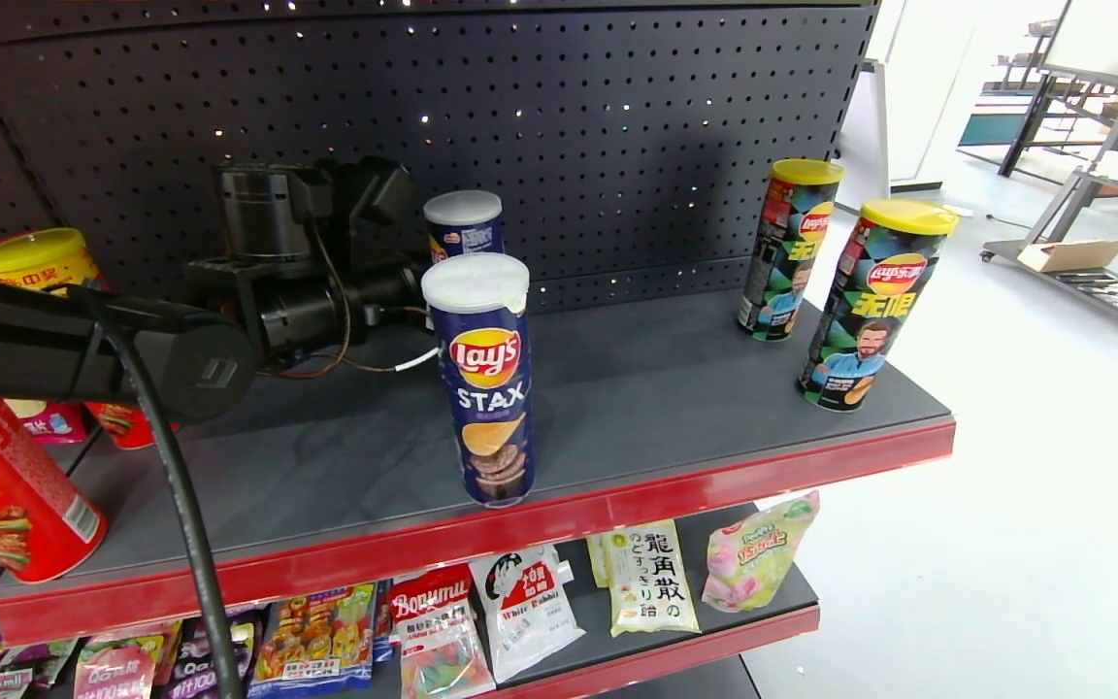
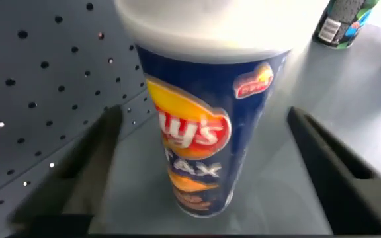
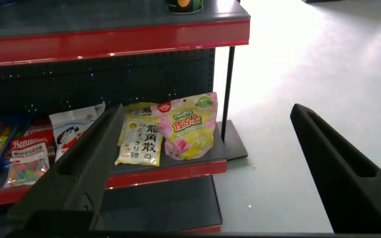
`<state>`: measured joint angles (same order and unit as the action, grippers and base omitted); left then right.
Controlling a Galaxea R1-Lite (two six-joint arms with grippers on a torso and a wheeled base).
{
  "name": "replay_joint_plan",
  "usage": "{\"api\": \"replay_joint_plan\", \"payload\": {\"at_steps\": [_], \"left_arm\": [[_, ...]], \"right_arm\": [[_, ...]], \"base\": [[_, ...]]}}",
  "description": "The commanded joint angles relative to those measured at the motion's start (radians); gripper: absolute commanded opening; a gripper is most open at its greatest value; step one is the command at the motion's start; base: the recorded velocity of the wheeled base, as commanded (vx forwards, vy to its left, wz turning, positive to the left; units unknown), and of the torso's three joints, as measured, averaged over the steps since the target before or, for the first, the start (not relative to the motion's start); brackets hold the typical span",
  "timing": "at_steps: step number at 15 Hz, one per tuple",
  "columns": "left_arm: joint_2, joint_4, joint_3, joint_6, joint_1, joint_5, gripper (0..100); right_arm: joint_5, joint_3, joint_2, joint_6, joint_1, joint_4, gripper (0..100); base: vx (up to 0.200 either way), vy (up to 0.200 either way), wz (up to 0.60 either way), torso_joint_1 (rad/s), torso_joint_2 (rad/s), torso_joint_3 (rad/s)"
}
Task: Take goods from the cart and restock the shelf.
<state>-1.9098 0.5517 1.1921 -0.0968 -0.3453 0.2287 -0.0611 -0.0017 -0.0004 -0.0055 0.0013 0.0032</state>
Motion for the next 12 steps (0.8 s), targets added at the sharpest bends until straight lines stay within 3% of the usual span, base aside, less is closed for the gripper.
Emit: {"api": "replay_joint_plan", "payload": {"at_steps": [1,4,9,11,12], "left_arm": [[0.018,-0.003,-0.019,0.000,0.002,0.000,100],[0.067,-0.003,-0.092,0.003,0.014,0.000,100],[0.221,-0.013,-0.284,0.003,0.109,0.001,100],[0.331,-0.073,-0.382,0.003,0.121,0.000,100],[0.503,-0.156,-0.491,-0.003,0.121,-0.005,100]], "right_arm": [[0.000,0.000,0.000,-0.001,0.000,0.000,100],[0.000,0.000,0.000,-0.001,0.000,0.000,100],[0.000,0.000,0.000,-0.001,0.000,0.000,100],[0.000,0.000,0.000,-0.001,0.000,0.000,100],[0.000,0.000,0.000,-0.001,0.000,0.000,100]], "base": [[0.000,0.000,0.00,0.000,0.00,0.000],[0.000,0.000,0.00,0.000,0.00,0.000],[0.000,0.000,0.00,0.000,0.00,0.000],[0.000,0.000,0.00,0.000,0.00,0.000],[0.000,0.000,0.00,0.000,0.00,0.000]]}}
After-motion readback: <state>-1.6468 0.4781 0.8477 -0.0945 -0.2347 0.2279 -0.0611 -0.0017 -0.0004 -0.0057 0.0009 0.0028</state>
